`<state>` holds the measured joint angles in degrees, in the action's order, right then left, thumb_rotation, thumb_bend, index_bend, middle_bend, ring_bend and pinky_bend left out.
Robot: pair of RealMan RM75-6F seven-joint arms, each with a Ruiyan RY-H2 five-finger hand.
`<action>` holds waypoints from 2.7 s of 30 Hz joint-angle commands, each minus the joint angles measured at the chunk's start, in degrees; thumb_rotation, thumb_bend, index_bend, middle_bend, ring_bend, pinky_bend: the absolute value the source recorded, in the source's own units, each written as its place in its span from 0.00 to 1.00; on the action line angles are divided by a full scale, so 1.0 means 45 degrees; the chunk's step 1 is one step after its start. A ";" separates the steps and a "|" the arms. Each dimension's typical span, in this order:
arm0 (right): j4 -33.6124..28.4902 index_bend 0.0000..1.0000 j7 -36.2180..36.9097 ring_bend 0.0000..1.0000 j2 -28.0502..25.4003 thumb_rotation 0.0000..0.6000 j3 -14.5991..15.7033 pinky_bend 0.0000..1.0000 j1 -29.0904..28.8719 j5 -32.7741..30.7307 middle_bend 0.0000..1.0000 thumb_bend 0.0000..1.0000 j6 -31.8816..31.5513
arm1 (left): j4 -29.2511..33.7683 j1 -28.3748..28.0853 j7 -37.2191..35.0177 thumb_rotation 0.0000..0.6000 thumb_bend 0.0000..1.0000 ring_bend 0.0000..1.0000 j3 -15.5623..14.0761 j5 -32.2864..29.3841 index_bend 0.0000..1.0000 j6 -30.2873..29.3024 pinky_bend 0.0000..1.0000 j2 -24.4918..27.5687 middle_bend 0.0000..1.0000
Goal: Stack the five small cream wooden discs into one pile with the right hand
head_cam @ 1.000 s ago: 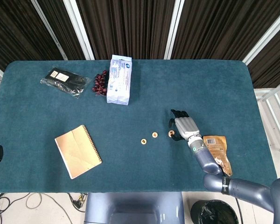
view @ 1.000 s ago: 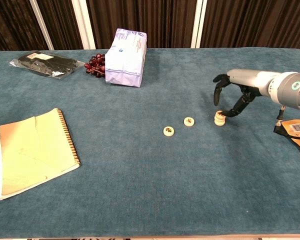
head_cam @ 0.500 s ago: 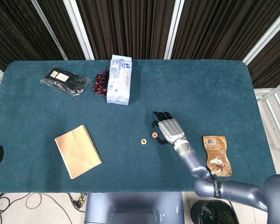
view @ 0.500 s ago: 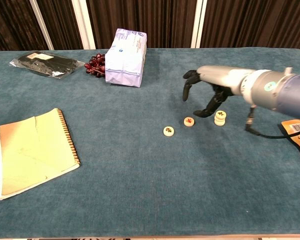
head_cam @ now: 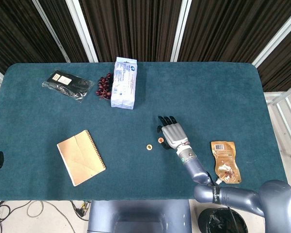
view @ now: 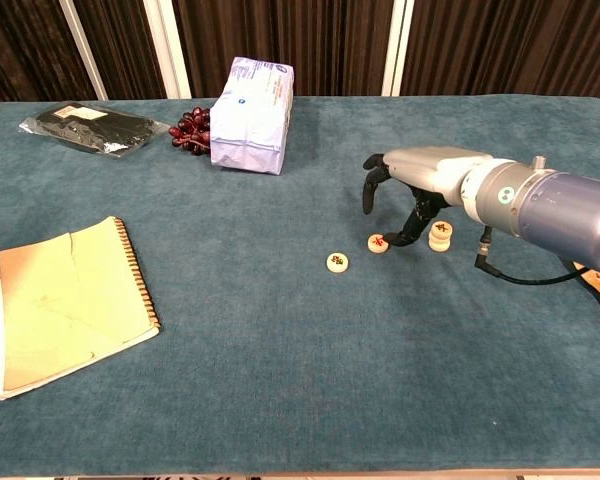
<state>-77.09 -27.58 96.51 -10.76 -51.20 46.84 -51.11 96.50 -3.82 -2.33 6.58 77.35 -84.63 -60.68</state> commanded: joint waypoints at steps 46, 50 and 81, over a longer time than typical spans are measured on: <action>0.1345 0.49 0.0328 0.00 0.0857 1.00 -0.0084 0.00 0.0091 0.0083 0.00 0.41 0.0641 | -0.0040 -0.0008 0.0018 1.00 0.49 0.00 0.0013 -0.0032 0.17 0.0011 0.00 -0.0011 0.00; 0.1297 0.54 0.0317 0.00 0.0862 1.00 -0.0081 0.00 0.0100 0.0077 0.00 0.41 0.0666 | -0.0037 -0.0004 0.0004 1.00 0.49 0.00 0.0014 -0.0037 0.16 0.0010 0.00 -0.0007 0.00; -0.1610 0.56 0.0535 0.00 -0.2211 1.00 -0.0502 0.00 0.0575 -0.0713 0.00 0.41 0.0335 | -0.0001 0.0006 0.0018 1.00 0.49 0.00 0.0008 -0.0061 0.16 0.0013 0.00 -0.0018 0.00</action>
<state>-84.20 -25.14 86.72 -13.17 -48.73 43.84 -49.56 96.47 -3.79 -2.23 6.61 77.10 -84.59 -60.76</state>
